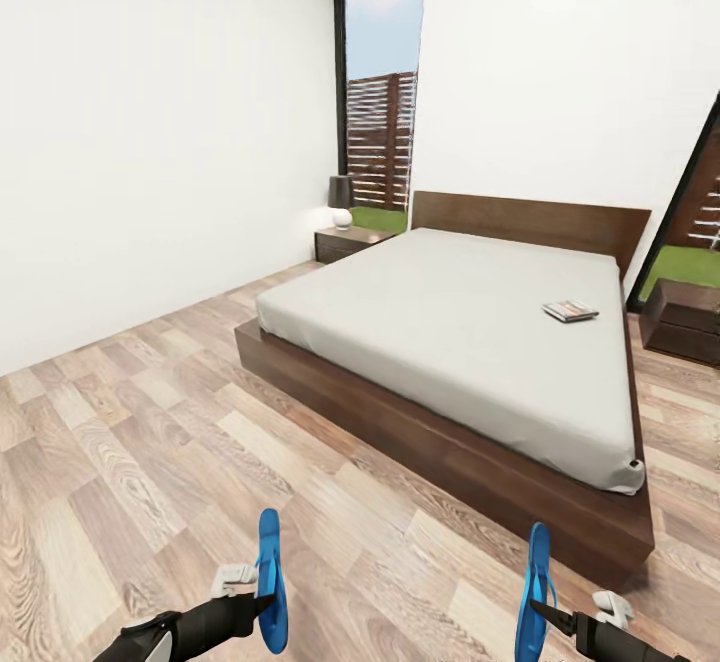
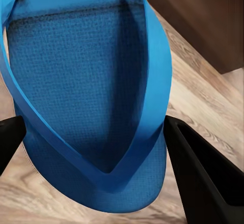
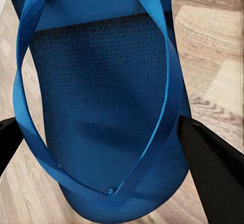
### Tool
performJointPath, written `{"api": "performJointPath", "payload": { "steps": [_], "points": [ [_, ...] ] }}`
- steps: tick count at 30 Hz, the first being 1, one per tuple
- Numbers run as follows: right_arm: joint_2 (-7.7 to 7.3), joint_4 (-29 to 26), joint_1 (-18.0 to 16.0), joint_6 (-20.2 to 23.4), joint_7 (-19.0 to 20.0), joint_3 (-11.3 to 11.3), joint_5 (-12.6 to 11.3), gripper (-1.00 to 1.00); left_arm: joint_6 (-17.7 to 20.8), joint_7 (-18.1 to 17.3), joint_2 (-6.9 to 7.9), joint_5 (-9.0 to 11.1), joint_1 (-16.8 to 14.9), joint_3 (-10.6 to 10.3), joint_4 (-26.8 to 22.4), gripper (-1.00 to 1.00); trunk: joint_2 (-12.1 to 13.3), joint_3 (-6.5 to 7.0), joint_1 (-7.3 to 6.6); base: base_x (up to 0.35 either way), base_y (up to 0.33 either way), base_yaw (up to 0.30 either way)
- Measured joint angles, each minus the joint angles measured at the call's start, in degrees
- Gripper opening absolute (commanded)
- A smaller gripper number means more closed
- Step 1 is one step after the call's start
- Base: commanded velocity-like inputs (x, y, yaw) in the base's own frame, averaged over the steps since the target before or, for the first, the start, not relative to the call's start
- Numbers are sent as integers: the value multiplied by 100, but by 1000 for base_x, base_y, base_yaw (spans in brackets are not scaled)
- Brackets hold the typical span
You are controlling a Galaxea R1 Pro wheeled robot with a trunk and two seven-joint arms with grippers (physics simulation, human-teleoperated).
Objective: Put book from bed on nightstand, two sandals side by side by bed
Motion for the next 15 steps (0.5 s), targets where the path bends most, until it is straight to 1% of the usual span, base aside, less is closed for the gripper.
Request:
{"api": "performJointPath", "payload": {
  "steps": [15],
  "points": [
    [0,-3,0,0,0,0,0,-100,0,0,-12,0,2,-7,0,-100,0,0,0,0,0,-168]
  ]
}}
